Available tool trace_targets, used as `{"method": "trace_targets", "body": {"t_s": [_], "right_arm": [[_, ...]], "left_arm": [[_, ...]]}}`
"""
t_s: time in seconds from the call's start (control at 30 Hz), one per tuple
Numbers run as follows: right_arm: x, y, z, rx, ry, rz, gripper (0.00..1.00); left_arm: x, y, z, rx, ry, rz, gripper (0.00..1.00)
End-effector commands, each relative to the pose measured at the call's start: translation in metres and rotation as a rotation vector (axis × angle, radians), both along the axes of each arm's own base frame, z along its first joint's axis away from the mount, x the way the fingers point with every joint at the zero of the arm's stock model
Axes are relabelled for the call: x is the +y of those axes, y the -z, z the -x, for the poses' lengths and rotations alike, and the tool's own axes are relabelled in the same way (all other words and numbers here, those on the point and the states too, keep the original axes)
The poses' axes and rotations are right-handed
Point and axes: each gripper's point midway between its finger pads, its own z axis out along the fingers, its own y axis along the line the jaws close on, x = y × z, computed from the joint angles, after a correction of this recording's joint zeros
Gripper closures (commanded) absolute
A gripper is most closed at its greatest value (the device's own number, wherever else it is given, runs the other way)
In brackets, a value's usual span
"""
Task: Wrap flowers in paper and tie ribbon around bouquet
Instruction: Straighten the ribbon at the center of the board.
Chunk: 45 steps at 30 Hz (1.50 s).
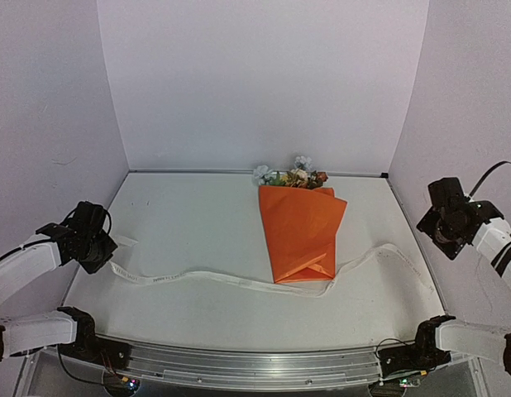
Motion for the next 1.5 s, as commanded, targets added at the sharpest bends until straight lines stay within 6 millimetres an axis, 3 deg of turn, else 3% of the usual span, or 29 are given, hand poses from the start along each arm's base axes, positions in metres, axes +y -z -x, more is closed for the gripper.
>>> {"method": "trace_targets", "body": {"t_s": [0.0,0.17,0.27,0.37,0.5,0.57,0.67,0.77,0.93,1.03,1.13,1.2,1.47], "right_arm": [[0.022,0.015,-0.013,-0.031,-0.063,-0.13,0.17],[0.066,0.054,-0.033,-0.008,-0.164,-0.28,0.19],[0.085,0.08,-0.047,0.06,-0.194,-0.328,0.2],[0.087,0.092,-0.061,0.08,-0.183,-0.324,0.21],[0.087,0.102,-0.084,0.115,-0.164,-0.313,0.25],[0.085,0.11,-0.094,0.137,-0.143,-0.306,0.27],[0.079,0.124,-0.105,0.146,-0.112,-0.326,0.31],[0.076,0.137,-0.115,0.162,-0.092,-0.349,0.34],[0.072,0.154,-0.124,0.177,-0.066,-0.369,0.38],[0.072,0.156,-0.128,0.171,-0.061,-0.376,0.44],[0.071,0.155,-0.132,0.166,-0.048,-0.385,0.5],[0.071,0.157,-0.133,0.167,-0.039,-0.401,0.53],[0.069,0.157,-0.134,0.165,-0.022,-0.399,0.65]], "left_arm": [[0.004,-0.005,-0.007,-0.033,-0.048,0.004,0.94],[0.017,-0.017,-0.013,-0.058,-0.093,-0.067,0.85],[0.017,-0.03,-0.023,-0.075,-0.08,-0.093,0.52],[0.017,-0.048,-0.034,-0.097,-0.052,-0.128,0.26],[0.009,-0.079,-0.054,-0.147,0.031,-0.156,0.15],[-0.006,-0.098,-0.068,-0.186,0.113,-0.133,0.14],[-0.046,-0.113,-0.088,-0.235,0.308,-0.037,0.2],[-0.109,-0.102,-0.095,-0.211,0.527,0.134,0.26],[-0.226,-0.072,-0.08,-0.117,0.841,0.273,0.35],[-0.269,-0.056,-0.067,-0.076,0.966,0.33,0.4],[-0.293,-0.037,-0.059,-0.02,1.043,0.384,0.45],[-0.298,-0.022,-0.056,0.019,1.056,0.402,0.48],[-0.296,0.023,-0.049,0.118,1.038,0.405,0.54]]}}
